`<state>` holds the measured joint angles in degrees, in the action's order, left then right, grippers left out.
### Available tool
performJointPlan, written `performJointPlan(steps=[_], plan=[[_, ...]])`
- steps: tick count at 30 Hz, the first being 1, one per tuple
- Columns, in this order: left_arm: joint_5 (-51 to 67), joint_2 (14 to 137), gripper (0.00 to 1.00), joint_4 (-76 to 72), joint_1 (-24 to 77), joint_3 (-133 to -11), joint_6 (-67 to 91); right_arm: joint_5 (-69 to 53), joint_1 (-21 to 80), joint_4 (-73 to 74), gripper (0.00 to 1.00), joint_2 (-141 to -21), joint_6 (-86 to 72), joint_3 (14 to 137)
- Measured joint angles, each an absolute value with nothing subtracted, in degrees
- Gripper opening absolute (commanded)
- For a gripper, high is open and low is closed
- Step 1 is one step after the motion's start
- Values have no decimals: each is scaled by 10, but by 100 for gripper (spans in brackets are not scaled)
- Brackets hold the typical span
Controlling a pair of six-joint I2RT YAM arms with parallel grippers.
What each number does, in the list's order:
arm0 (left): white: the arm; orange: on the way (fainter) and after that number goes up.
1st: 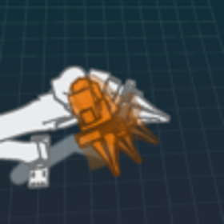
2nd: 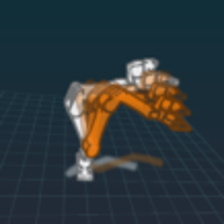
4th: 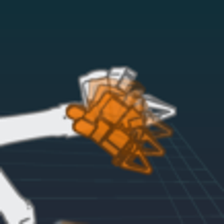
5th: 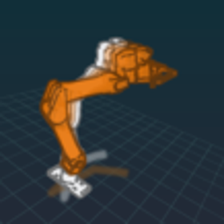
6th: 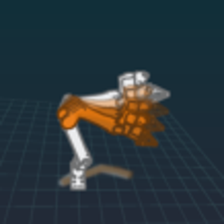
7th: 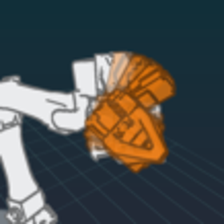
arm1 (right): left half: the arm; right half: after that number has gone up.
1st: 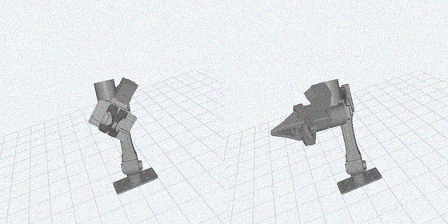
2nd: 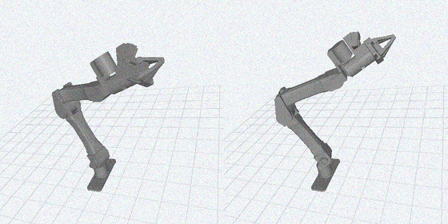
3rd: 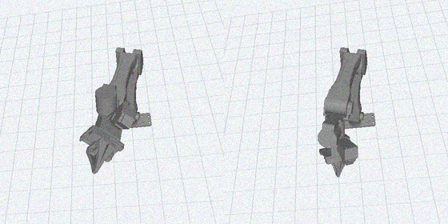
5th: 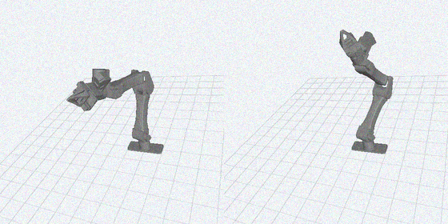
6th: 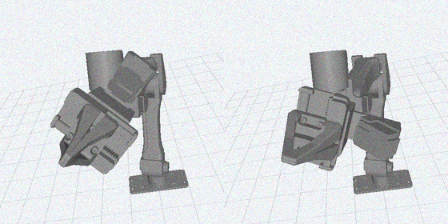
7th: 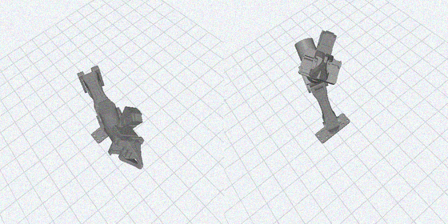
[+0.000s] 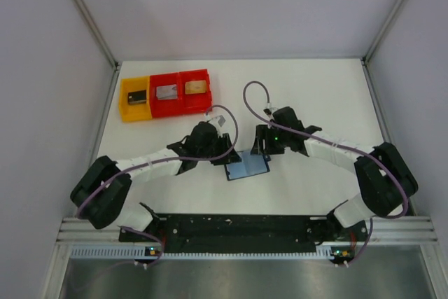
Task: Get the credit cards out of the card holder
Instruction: Remove the credit card from the card holder.
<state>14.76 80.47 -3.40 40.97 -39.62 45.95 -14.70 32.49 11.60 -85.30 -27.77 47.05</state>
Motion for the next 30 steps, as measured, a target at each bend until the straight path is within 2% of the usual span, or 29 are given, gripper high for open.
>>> performJointPlan(steps=[6, 12, 30], plan=[[150, 848, 23, -34, 410, -372, 451, -145, 325, 116, 54, -881, -274, 472], [147, 861, 18, -26, 410, -358, 448, -145, 325, 114, 52, -891, -270, 477], [145, 872, 15, -30, 411, -354, 455, -176, 325, 103, 50, -916, -265, 478]])
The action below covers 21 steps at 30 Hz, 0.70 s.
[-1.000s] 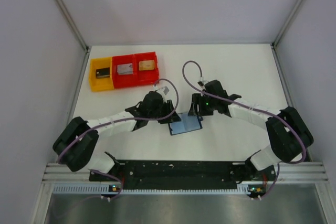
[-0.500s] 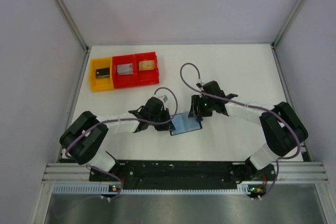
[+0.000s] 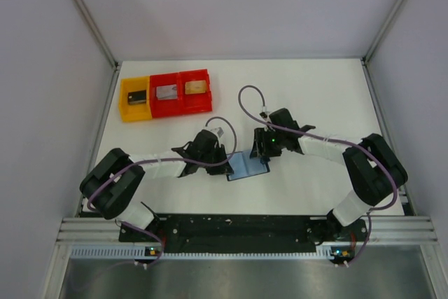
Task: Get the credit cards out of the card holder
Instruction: Remove the credit card from the card holder.
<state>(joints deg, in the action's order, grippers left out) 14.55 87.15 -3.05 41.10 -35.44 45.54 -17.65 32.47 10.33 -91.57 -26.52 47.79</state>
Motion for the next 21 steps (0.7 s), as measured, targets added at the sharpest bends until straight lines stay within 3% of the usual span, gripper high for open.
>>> performJointPlan(steps=[10, 21], plan=[[145, 872, 14, -31, 411, -353, 460, -164, 332, 116, 50, -916, -263, 485], [145, 872, 13, -35, 414, -350, 468, -229, 389, 122, 48, -925, -272, 531]])
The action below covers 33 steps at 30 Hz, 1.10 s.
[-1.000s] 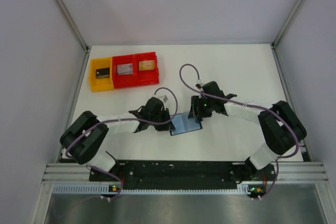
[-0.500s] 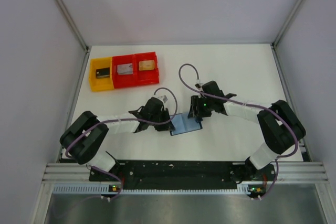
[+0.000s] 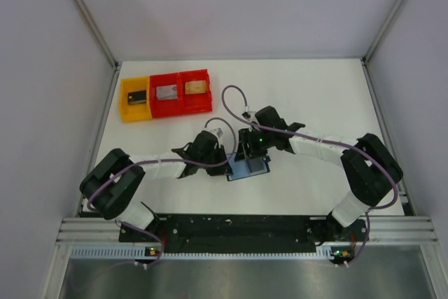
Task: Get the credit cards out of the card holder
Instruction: Remove the credit card from the card holder.
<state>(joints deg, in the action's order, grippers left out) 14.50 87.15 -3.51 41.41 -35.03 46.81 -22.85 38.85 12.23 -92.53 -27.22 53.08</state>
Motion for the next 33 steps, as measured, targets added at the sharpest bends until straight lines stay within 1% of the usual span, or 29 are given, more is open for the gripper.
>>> performJointPlan(steps=[4, 8, 13, 17, 19, 22, 25, 27, 29, 33], plan=[[140, 864, 15, -51, 414, -336, 486, -254, 415, 117, 48, -925, -279, 561], [127, 832, 22, -65, 416, -300, 512, -268, 423, 114, 47, -925, -283, 572], [88, 767, 31, -46, 418, -265, 528, -239, 422, 131, 47, -915, -274, 572], [50, 704, 37, -21, 418, -256, 537, -213, 409, 143, 48, -877, -263, 570], [37, 671, 39, -13, 418, -256, 540, -200, 397, 142, 48, -860, -259, 569], [27, 637, 39, -9, 418, -257, 537, -178, 382, 139, 49, -851, -254, 557], [35, 643, 38, 1, 418, -280, 523, -155, 372, 144, 49, -856, -251, 542], [48, 666, 36, 2, 418, -305, 513, -139, 368, 147, 49, -866, -250, 538], [62, 705, 32, -2, 418, -339, 503, -126, 361, 147, 49, -880, -246, 538], [84, 778, 27, -11, 418, -385, 487, -112, 352, 146, 49, -909, -241, 538]])
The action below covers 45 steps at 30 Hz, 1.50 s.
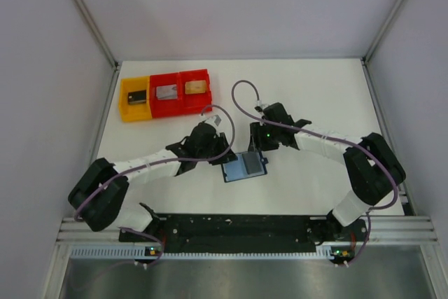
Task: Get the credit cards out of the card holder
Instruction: Remove the credit card from the card holder.
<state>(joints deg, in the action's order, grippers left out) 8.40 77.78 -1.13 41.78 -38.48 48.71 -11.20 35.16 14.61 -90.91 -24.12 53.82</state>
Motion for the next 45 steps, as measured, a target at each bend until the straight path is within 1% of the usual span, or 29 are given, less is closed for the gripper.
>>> performJointPlan(steps=[6, 10, 22, 28, 32, 38, 45], plan=[[98, 854, 22, -13, 418, -392, 481, -104, 351, 147, 49, -935, -241, 538], [100, 874, 19, -11, 418, -387, 481, -107, 351, 146, 48, -936, -240, 538], [107, 875, 17, -24, 418, -367, 494, -122, 351, 146, 48, -943, -241, 521], [110, 875, 17, -32, 418, -362, 499, -131, 351, 139, 46, -944, -241, 516], [110, 875, 17, -32, 418, -362, 501, -136, 351, 131, 46, -944, -241, 514], [111, 875, 17, -32, 418, -362, 501, -127, 351, 133, 49, -929, -241, 513], [111, 875, 17, -32, 418, -362, 503, -121, 351, 134, 48, -915, -241, 513]])
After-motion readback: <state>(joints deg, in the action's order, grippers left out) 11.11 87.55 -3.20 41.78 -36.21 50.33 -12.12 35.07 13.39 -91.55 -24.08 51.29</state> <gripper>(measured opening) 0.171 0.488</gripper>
